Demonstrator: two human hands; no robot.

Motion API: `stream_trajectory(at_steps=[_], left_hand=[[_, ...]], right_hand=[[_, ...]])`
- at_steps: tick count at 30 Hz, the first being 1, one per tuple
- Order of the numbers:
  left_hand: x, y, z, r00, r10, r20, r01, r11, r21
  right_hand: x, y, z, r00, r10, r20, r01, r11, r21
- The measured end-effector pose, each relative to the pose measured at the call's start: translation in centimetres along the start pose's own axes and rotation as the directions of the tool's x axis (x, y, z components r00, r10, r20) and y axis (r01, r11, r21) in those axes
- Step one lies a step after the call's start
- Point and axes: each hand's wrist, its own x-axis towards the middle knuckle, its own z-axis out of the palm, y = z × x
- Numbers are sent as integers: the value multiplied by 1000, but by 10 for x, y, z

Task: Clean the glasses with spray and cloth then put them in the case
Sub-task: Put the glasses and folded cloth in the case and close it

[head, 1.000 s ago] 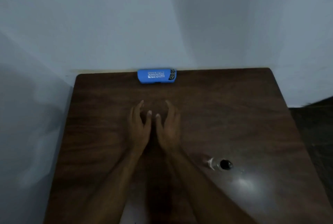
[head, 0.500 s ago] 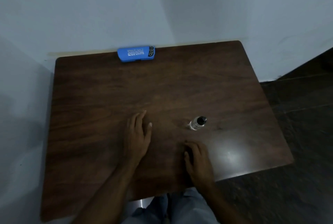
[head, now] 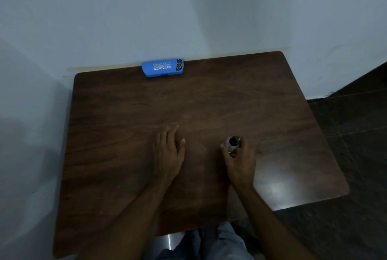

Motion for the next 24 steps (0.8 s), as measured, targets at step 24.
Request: stream_trajectory(at_steps=[24], left_hand=[[164,-34,43,990,-118,70,81,912,401]], right_hand=[[259,-180,108,930,-312,193,315,949,12]])
